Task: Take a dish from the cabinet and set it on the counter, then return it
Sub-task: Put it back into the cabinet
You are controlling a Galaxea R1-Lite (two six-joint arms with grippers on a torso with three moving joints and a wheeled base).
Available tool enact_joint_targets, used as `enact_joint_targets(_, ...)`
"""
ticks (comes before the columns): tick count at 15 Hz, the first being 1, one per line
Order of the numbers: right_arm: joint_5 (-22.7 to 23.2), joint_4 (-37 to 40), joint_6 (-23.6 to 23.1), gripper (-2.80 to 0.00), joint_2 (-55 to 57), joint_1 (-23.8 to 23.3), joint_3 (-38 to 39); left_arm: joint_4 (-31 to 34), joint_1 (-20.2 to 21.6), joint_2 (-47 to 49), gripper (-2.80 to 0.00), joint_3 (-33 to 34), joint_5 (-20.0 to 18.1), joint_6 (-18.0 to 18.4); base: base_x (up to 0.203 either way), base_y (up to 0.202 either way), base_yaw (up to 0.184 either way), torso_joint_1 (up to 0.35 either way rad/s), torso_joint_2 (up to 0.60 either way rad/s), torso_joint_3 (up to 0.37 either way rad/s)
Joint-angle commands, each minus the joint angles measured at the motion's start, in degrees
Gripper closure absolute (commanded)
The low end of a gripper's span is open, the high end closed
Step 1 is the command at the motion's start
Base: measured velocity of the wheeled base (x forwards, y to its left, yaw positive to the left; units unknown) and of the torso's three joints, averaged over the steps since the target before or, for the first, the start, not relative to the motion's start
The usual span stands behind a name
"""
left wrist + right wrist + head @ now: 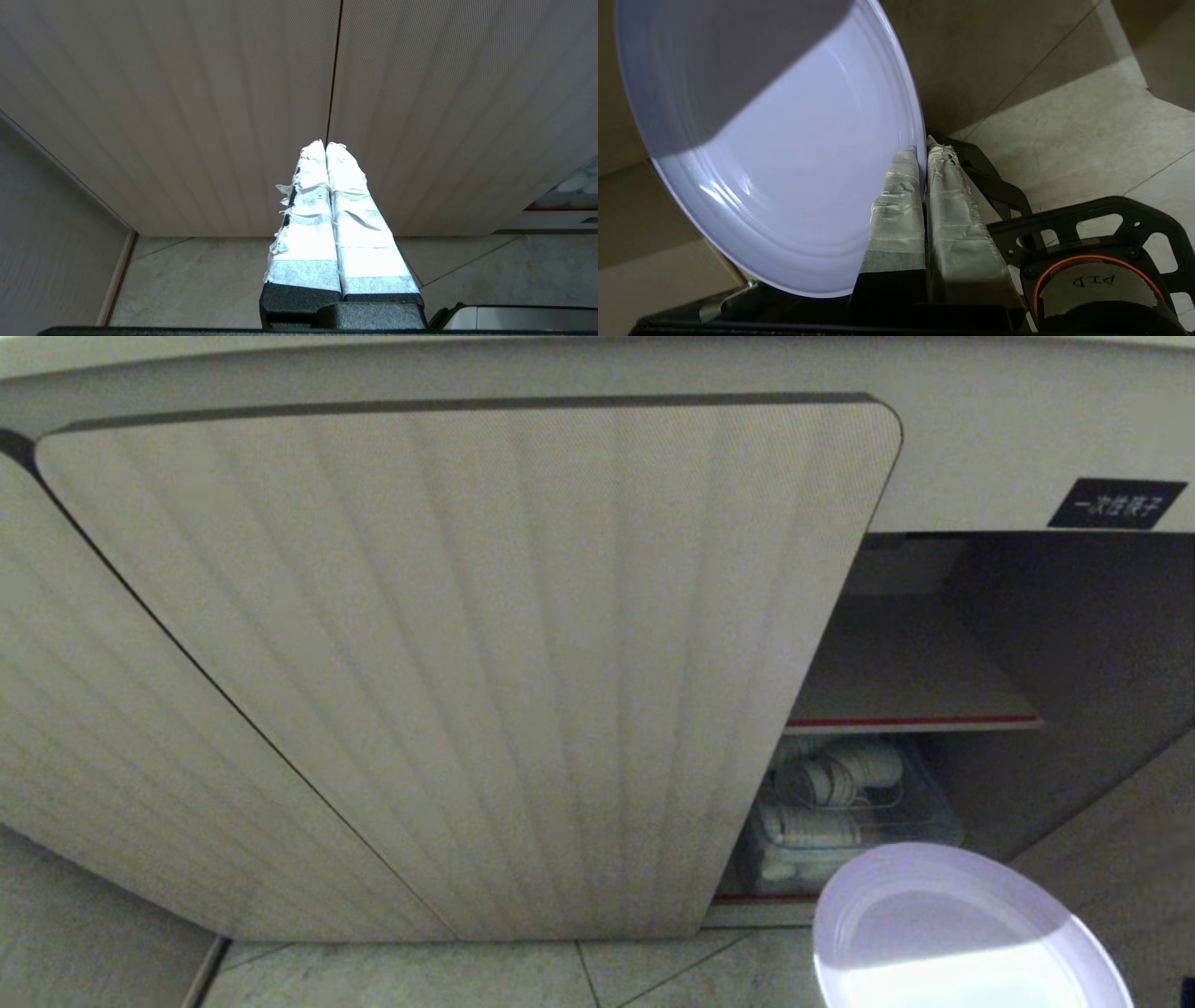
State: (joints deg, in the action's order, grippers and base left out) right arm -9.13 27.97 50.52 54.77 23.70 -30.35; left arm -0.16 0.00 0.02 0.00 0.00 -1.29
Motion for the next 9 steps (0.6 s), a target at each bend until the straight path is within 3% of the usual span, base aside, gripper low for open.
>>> enact_joint_targets(1, -0.8, -1.2, 0.8, 0.00, 3.4, -0.7, -0.7, 0.0, 0.0, 0.0, 0.00, 0.0, 0.0, 0.0, 0.000, 0.000, 0.000, 0.000, 0.00, 0.000)
enact_joint_targets(9, -1.0, -3.9, 1.4, 0.00, 10.2, -7.5, -4.8, 0.0, 0.0, 0.0, 0.00, 0.0, 0.0, 0.0, 0.000, 0.000, 0.000, 0.000, 0.00, 0.000)
